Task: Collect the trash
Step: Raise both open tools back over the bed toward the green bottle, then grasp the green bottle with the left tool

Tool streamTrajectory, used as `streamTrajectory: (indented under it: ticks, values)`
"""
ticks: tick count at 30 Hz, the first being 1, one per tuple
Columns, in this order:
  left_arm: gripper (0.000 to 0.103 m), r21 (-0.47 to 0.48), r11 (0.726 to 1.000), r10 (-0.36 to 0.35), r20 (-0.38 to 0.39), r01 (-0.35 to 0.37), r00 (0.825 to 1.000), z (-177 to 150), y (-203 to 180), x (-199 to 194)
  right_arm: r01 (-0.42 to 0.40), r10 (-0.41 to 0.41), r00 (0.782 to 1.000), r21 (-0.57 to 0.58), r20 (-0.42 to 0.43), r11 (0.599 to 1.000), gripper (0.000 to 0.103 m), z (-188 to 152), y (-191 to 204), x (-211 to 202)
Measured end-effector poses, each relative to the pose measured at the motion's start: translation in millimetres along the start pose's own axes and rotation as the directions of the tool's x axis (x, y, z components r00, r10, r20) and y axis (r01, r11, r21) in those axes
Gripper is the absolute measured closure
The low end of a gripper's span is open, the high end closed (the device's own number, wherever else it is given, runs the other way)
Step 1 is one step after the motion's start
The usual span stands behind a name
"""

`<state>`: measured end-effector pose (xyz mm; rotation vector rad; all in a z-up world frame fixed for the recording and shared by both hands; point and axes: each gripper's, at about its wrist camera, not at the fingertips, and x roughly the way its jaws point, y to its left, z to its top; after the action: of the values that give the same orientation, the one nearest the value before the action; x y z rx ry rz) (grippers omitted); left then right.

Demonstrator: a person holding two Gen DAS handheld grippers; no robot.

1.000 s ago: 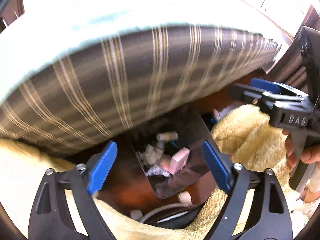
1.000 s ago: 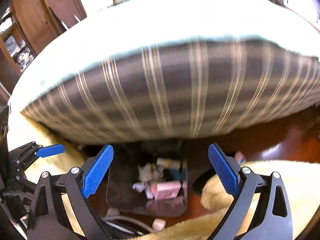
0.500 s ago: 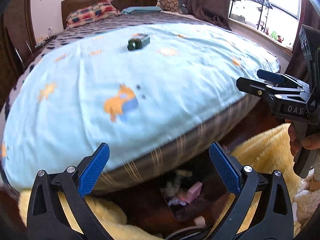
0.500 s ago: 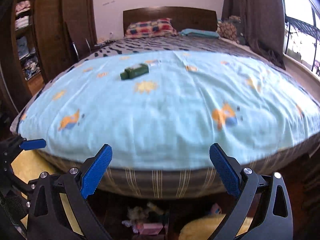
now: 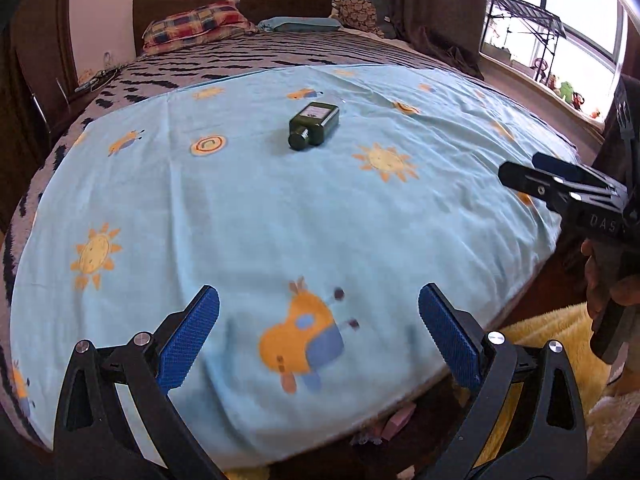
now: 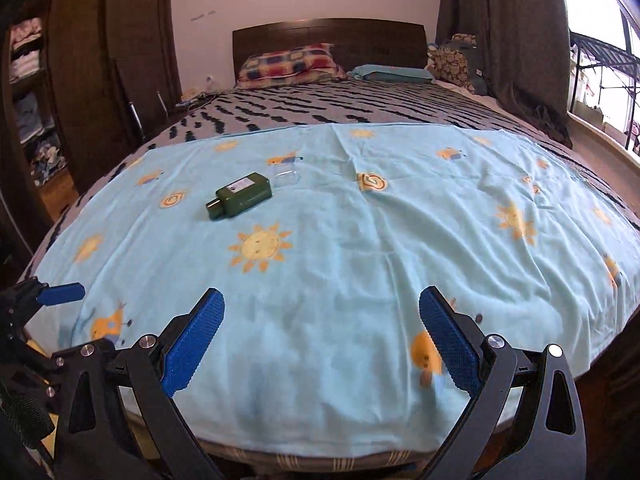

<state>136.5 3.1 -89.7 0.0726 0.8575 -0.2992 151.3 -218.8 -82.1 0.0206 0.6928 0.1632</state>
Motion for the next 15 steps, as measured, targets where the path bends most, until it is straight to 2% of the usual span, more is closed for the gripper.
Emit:
streamTrajectory:
  ticks: [10, 15]
  values:
    - [0.008, -0.010, 1.000, 0.010, 0.004, -0.010, 1.000, 51.3, 5.4, 39.1, -0.007, 0.008, 0.999, 0.005, -0.043, 1.000, 0.005, 28.2, -4.3, 41.2]
    - [0.009, -0.006, 1.000, 0.020, 0.012, -0.020, 1.000, 80.6, 8.3, 64.5, -0.024, 0.028, 0.997, 0.055, -0.070, 0.998, 0.005, 49.4, -16.5, 68.9]
